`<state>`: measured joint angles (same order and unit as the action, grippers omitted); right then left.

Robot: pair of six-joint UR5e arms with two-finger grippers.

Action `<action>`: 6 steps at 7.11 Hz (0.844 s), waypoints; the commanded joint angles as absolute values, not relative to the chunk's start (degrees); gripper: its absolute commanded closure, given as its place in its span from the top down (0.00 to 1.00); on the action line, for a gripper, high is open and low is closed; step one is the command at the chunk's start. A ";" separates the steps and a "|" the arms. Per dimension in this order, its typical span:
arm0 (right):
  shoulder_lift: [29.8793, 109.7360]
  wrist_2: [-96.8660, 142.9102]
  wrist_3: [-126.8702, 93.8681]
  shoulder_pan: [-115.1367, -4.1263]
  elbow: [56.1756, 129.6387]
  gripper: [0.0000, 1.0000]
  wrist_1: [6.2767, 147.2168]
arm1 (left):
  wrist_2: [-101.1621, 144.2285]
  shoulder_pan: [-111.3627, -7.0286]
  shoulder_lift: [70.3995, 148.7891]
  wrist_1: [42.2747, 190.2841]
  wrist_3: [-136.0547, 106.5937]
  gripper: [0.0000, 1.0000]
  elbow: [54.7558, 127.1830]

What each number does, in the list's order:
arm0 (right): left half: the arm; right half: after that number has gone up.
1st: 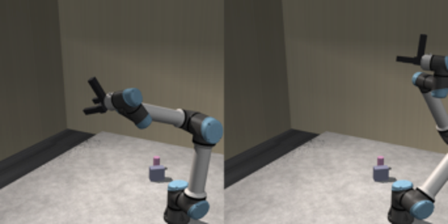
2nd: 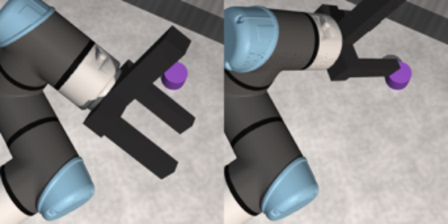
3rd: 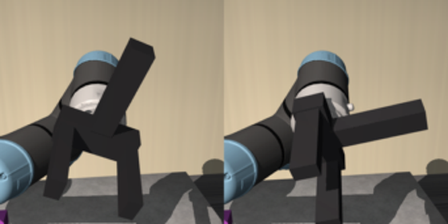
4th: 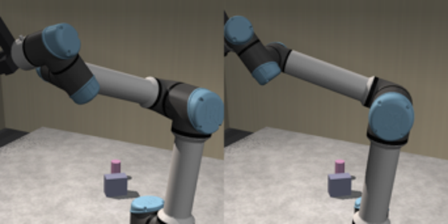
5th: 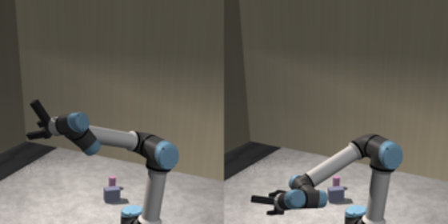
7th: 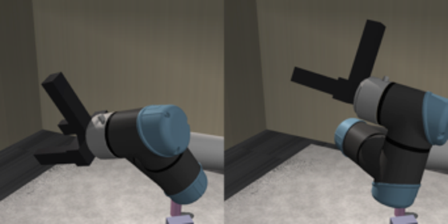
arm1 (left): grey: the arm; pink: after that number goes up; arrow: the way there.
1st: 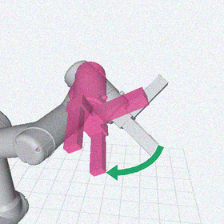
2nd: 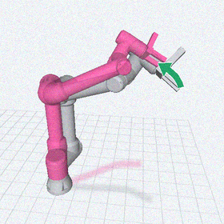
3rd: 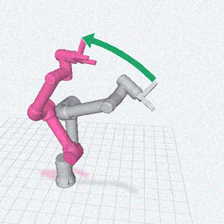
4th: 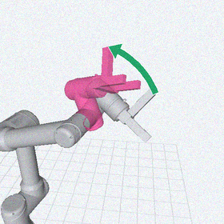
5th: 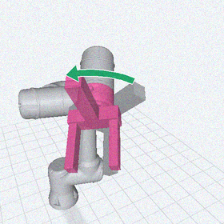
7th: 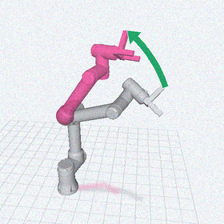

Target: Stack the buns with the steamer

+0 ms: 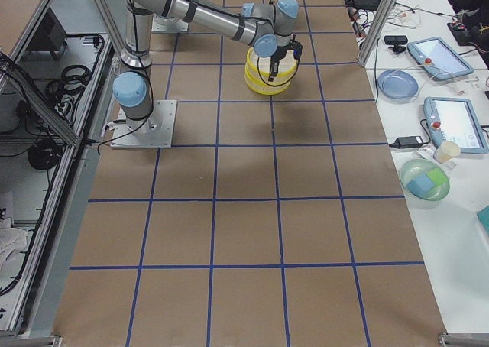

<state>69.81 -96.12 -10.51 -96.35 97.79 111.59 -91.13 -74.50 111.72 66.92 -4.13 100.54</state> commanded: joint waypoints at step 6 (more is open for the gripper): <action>71.89 -96.77 -6.70 -97.38 98.00 0.11 114.26 | -90.17 -74.53 114.43 69.62 -7.74 0.04 102.14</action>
